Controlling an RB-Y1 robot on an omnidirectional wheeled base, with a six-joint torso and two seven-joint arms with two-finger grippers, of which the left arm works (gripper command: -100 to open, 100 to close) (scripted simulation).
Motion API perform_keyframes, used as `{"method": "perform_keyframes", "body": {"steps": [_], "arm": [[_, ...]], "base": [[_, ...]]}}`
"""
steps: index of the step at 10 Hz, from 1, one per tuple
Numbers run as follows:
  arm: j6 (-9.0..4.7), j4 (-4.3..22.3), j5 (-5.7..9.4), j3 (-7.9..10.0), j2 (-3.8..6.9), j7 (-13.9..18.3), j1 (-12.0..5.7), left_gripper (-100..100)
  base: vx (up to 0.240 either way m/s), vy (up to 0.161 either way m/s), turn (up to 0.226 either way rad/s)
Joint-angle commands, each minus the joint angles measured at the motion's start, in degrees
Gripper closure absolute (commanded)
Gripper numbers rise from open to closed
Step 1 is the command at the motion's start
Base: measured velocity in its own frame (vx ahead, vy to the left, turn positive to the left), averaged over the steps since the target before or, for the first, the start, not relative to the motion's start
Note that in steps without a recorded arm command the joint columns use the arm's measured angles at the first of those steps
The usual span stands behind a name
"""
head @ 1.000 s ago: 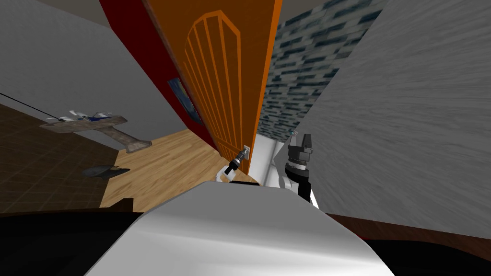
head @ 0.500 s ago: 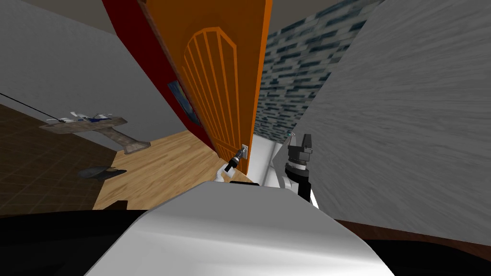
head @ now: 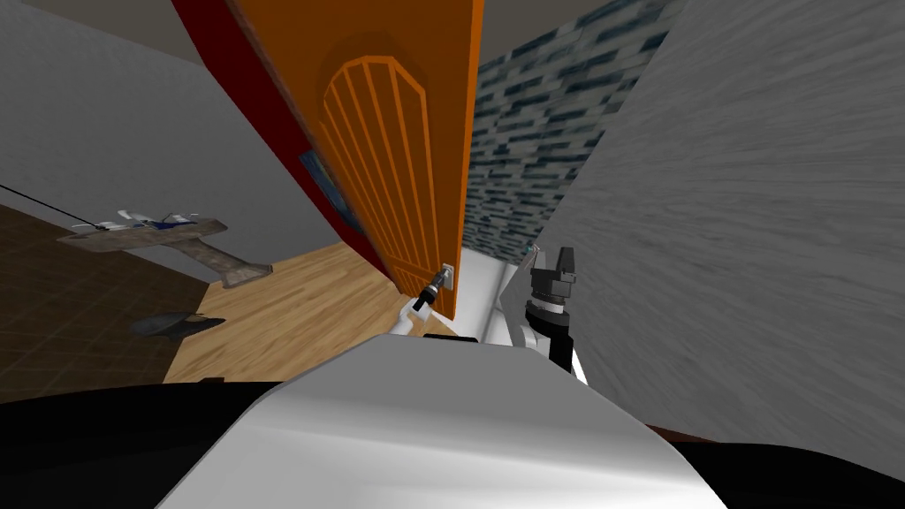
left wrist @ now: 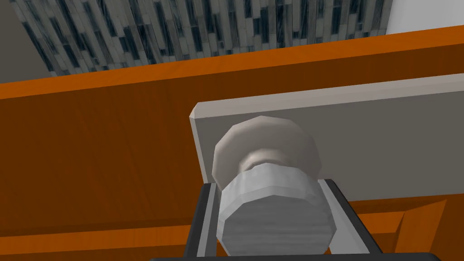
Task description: Push the door open
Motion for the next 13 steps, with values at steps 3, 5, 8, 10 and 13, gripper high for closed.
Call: {"method": "perform_keyframes", "body": {"steps": [3, 5, 8, 10, 13], "arm": [[-0.05, 2.4, 0.69, 3.54, -0.4, -1.6, -2.51, 100], [-0.42, 3.9, 0.97, 4.66, -0.64, -2.1, -3.56, 100], [0.86, 2.7, 1.23, 3.67, -0.73, -1.2, -3.1, -100], [1.63, 2.3, 1.46, 3.22, -1.05, -0.7, -3.1, -100], [2.69, 1.7, 1.76, 2.6, -1.56, 0.0, -3.09, -100]], "base": [[0.066, -0.069, 0.014], [0.075, -0.059, 0.043], [-0.147, 0.029, 0.008], [-0.207, 0.024, 0.007], [-0.204, 0.027, 0.01]]}}
